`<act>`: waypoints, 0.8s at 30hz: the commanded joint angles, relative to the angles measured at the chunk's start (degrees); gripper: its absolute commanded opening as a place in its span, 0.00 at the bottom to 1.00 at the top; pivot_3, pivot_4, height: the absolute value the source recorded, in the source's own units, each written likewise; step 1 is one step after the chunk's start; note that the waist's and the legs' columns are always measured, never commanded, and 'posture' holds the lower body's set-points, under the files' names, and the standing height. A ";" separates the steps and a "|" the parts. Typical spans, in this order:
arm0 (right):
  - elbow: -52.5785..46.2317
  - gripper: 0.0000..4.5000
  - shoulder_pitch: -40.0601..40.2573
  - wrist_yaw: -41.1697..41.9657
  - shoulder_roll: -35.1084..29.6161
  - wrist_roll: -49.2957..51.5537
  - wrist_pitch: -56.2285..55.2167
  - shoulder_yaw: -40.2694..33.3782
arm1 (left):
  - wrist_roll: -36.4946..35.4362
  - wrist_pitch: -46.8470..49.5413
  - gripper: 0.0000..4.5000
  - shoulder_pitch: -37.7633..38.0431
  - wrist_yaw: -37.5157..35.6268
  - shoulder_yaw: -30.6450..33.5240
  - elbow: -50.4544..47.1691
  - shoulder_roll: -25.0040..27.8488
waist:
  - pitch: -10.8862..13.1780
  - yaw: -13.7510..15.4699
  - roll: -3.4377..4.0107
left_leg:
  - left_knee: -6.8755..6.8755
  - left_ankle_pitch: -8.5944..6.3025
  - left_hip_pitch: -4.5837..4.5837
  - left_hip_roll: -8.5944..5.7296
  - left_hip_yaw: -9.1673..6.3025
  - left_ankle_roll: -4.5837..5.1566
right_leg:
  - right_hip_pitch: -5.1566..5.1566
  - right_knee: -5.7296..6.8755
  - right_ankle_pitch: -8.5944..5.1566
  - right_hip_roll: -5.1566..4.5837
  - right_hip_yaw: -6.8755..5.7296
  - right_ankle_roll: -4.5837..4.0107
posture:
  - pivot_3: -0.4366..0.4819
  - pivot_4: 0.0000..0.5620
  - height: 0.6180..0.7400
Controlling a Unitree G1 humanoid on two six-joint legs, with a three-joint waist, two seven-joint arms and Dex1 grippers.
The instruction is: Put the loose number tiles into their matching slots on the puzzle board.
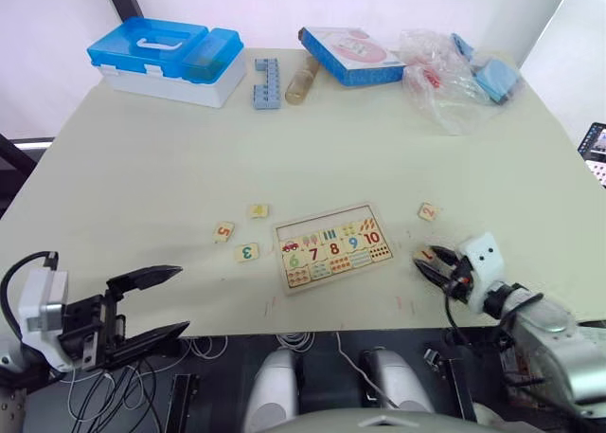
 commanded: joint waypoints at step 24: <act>53.70 0.80 -35.99 45.11 -10.22 -15.63 -41.29 14.64 | 0.04 -3.74 1.00 1.21 -1.67 -0.40 -1.02 -0.84 | 0.03 -0.03 0.05 | 0.46 0.00 0.01 0.05 0.09 -0.02 | 0.18 0.13 0.09 0.10 -0.14 -0.12 | 0.48 0.27 1.00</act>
